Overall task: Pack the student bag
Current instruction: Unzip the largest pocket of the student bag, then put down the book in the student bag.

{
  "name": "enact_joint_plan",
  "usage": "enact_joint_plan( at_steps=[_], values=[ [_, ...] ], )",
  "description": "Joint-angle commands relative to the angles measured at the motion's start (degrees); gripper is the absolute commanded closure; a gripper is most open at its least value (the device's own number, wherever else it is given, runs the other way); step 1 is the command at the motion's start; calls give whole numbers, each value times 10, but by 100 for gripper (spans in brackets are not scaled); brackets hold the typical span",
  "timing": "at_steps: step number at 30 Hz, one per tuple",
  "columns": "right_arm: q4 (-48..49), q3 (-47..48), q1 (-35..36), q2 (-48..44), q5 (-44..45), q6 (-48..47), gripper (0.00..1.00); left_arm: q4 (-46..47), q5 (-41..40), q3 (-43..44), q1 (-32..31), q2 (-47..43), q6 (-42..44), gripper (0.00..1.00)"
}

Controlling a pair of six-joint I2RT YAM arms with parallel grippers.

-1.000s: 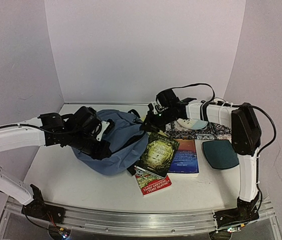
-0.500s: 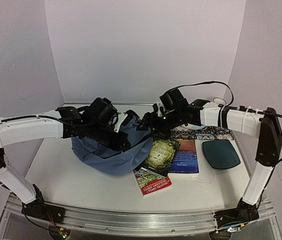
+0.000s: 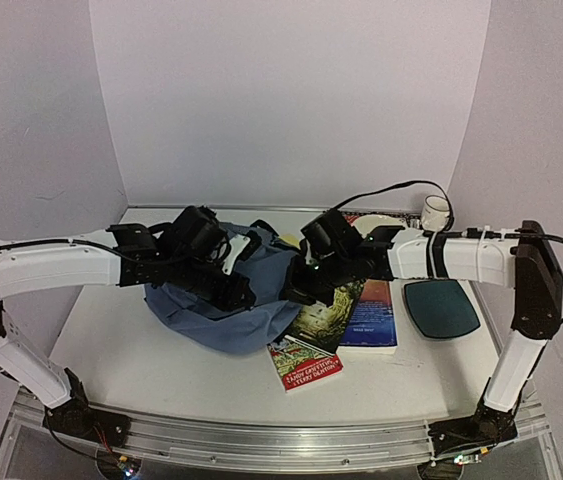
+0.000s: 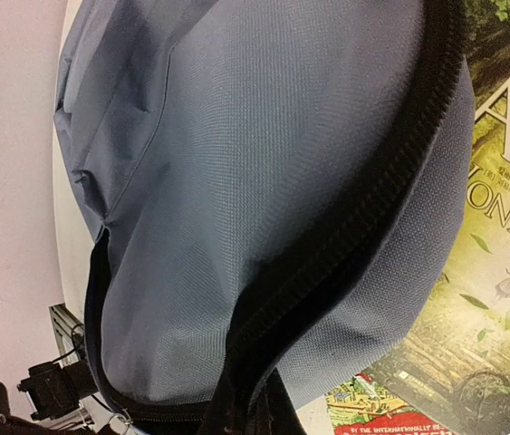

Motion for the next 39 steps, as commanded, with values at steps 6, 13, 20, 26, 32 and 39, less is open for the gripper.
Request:
enact_joint_plan(
  at_steps=[6,13,20,26,32,39],
  values=[
    [-44,26,-57,-55,12,-49,100,-45,-146,-150,58,-88,-59,100],
    [-70,49,-82,-61,-26,-84,100,-87,-164,-193,160,-92,-116,100],
    [-69,80,-67,-24,-83,-103,100,-107,-163,-200,191,-59,-153,100],
    [-37,95,-38,15,-97,-91,100,-65,-131,-155,190,-99,-96,78],
    [-57,98,-41,9,-57,-111,69,-40,-104,-109,190,-130,-46,46],
    [-122,115,-76,-9,-14,-148,40,-31,-56,-49,190,-109,-7,31]
  ],
)
